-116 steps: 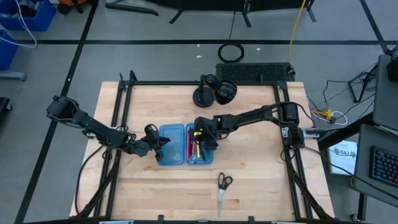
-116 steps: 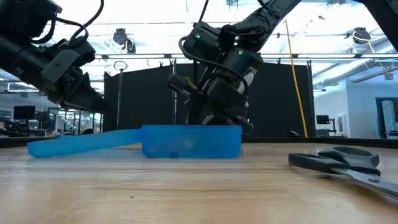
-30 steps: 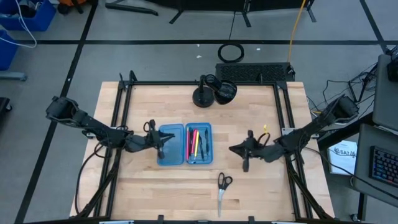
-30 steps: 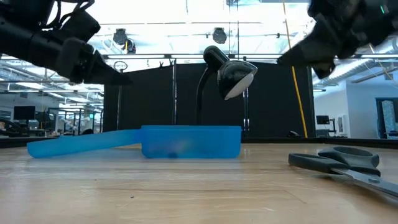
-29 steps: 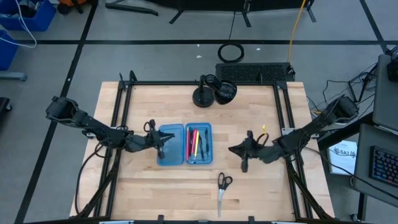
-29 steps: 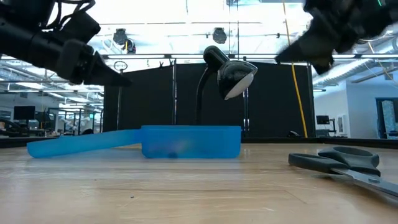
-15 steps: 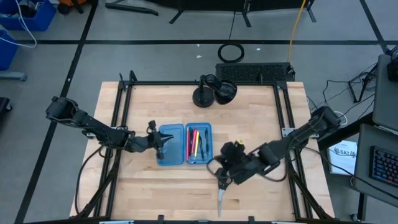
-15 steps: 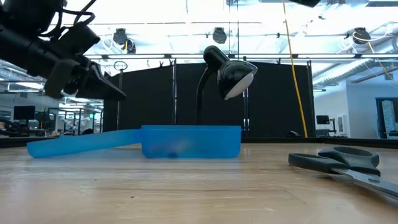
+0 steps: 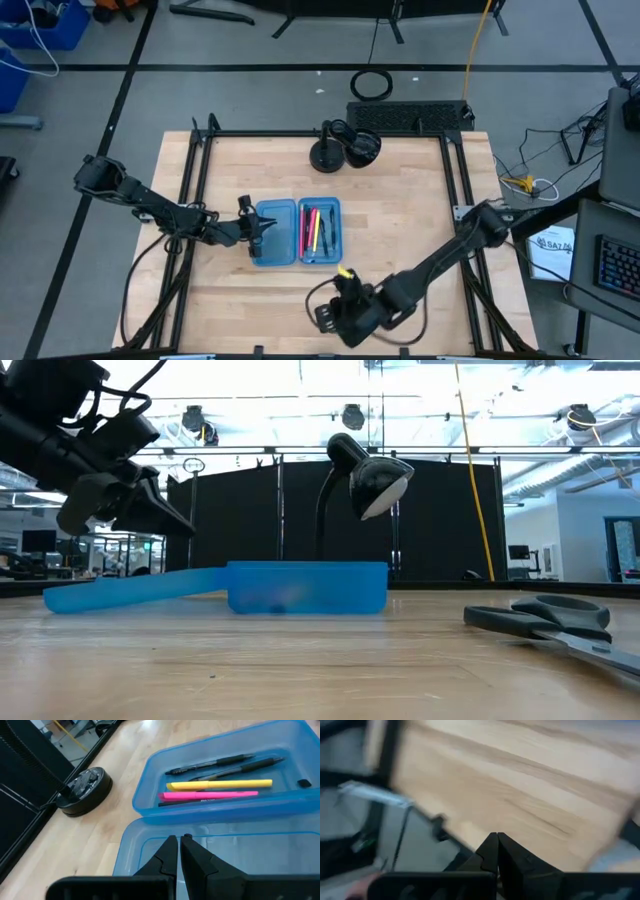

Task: Pick & place school supplies into a supply box
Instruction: Put the black scissors into the blue supply box

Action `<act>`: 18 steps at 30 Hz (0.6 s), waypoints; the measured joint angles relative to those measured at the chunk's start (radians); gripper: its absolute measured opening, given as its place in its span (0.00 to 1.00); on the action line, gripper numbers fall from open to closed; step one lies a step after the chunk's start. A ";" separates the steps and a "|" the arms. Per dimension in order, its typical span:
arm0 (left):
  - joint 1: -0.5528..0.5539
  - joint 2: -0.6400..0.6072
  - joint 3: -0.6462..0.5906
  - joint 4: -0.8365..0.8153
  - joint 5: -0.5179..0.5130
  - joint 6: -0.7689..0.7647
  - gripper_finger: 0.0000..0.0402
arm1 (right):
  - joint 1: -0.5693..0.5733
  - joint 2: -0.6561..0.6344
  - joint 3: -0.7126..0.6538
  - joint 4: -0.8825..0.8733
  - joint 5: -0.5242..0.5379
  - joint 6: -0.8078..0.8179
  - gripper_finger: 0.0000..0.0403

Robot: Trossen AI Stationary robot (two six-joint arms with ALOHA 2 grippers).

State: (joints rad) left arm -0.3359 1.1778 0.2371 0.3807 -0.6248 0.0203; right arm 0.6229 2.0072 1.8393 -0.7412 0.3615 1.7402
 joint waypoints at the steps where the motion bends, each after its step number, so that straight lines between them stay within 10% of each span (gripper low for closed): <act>1: 0.000 0.000 0.000 -0.003 0.000 0.000 0.06 | 0.004 0.024 0.000 -0.020 -0.002 0.054 0.00; 18: 0.000 0.000 0.000 -0.022 0.102 0.001 0.06 | -0.058 0.139 0.000 -0.435 -0.158 0.103 0.04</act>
State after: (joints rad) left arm -0.3359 1.1778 0.2371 0.3592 -0.5228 0.0216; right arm 0.5651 2.1460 1.8389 -1.1764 0.2032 1.8433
